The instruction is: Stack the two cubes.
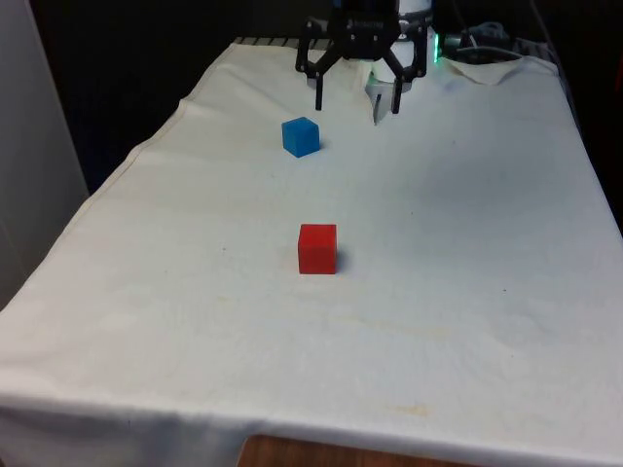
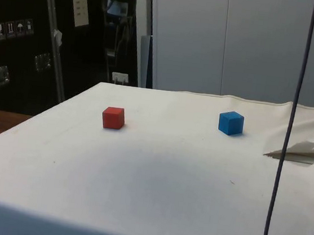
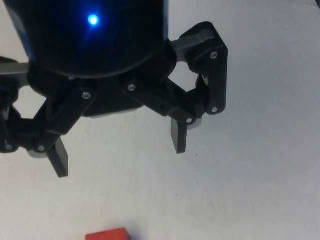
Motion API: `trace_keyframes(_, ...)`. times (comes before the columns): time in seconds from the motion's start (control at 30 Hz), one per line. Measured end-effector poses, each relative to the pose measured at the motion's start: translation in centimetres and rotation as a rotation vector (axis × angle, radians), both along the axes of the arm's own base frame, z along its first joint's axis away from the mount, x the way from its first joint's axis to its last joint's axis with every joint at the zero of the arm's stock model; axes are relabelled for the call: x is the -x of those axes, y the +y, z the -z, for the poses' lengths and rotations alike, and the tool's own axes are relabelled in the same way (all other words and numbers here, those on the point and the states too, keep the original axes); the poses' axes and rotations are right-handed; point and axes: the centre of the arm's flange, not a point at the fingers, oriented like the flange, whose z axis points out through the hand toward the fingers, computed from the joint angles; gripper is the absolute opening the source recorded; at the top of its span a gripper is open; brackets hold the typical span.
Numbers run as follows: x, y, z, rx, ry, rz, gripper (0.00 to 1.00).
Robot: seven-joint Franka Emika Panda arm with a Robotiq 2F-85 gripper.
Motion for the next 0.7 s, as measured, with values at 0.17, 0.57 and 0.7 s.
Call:
trace_keyframes(0.17, -1.2, -0.4, 0.0, 0.006, 0.003, 0.002, 1.0)
trace_keyframes(0.57, -3.5, -1.8, 0.7, -0.009, 0.006, 0.011, 1.0)
trace_keyframes(0.7, -4.0, -2.4, 1.2, -0.037, 0.006, 0.011, 1.0)
